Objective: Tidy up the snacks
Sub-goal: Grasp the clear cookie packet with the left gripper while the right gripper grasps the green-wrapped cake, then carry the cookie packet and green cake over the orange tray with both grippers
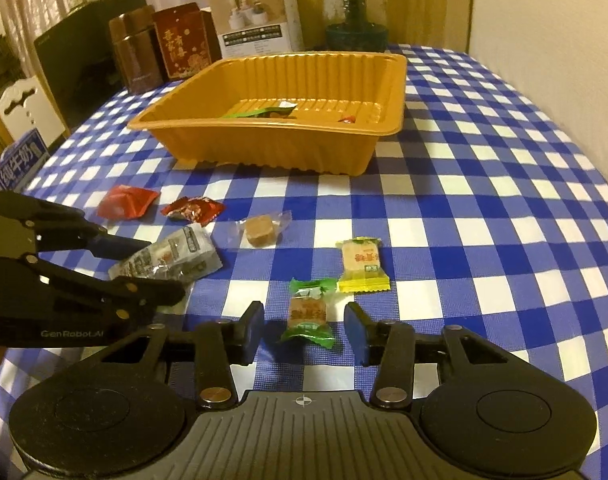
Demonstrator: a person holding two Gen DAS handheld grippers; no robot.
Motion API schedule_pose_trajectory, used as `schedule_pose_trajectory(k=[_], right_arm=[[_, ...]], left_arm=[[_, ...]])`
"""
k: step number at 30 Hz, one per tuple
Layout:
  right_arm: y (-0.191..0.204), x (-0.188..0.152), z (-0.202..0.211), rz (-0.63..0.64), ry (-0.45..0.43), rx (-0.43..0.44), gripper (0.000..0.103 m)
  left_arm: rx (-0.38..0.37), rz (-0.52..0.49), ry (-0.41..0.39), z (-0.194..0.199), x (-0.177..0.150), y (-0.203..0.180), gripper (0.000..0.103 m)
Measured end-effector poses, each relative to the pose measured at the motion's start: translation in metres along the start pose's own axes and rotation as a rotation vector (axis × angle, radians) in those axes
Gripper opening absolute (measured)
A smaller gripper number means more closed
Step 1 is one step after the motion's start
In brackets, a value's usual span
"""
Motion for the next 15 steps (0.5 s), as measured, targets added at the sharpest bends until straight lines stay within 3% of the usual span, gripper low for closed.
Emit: schedule_pose_trajectory(k=[2,6,15], right_arm=[[0.002,-0.002,-0.001,0.019,-0.006,-0.017,0.029],[0.002,-0.003,0.001,0.011,-0.005,-0.019,0.023],[0.008,0.000,0.022,-0.009,-0.025,-0.001,0.022]], left_arm=[[0.010,0.038,-0.001,0.002,-0.002,0.000,0.037],[0.039,0.116,0.006,0.008,-0.006,0.002,0.036],[0.085,0.288,0.004,0.037,-0.014,-0.001,0.036]])
Point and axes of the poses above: each gripper's, at about its wrist camera, not at the fingertips, and z roughly against the way its jaws point, y to its left, x to its top, the point moved 8 cm from there along -z, roughly the way its jaws point, and after that the axes turned 8 degrees about -z, right-handed, at the moved point
